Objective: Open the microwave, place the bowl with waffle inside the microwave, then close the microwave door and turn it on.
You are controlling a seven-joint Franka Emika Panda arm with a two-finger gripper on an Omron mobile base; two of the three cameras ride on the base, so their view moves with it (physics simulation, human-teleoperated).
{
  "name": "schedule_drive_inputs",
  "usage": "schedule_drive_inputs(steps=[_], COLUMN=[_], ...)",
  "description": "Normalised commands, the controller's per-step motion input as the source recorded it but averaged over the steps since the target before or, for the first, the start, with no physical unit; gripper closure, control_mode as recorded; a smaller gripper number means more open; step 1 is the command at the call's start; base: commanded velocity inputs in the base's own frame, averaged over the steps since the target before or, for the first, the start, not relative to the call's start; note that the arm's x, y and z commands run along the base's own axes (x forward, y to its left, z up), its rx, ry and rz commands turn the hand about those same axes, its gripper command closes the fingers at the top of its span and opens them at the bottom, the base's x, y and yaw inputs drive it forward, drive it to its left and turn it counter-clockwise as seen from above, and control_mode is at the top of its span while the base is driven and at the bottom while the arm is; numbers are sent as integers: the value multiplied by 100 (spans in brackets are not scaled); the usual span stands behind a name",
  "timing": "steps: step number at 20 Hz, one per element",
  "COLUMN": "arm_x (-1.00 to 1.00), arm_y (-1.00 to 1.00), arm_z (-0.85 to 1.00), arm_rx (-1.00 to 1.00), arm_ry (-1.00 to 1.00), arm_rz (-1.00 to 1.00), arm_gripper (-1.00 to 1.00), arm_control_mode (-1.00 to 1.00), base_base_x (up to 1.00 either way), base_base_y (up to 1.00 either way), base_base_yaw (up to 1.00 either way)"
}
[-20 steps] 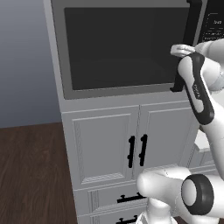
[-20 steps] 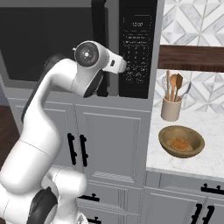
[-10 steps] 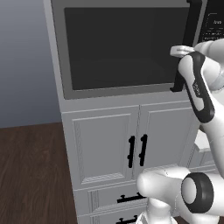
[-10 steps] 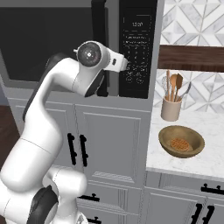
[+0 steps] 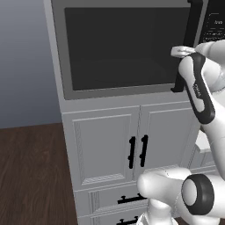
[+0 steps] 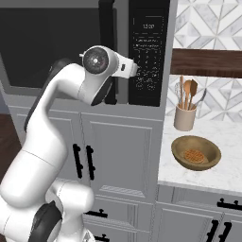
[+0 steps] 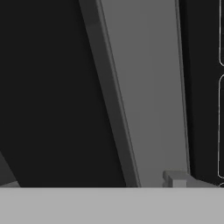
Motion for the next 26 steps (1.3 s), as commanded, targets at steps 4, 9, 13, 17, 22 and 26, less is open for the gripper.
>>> schedule_drive_inputs(steps=[4, 9, 13, 17, 22, 26], arm_x=[0, -2, -37, -83, -100, -100], arm_y=[0, 0, 0, 0, 0, 18], arm_z=[0, 0, 0, 0, 0, 5], arm_rx=[0, 0, 0, 0, 0, 0], arm_ry=[0, 0, 0, 0, -1, 4], arm_rz=[0, 0, 0, 0, 2, 0], arm_gripper=[100, 100, 100, 100, 100, 100], arm_control_mode=[-100, -100, -100, -100, -100, -100], base_base_x=[0, 0, 0, 0, 0, 0], base_base_y=[0, 0, 0, 0, 0, 0], base_base_yaw=[0, 0, 0, 0, 0, 0])
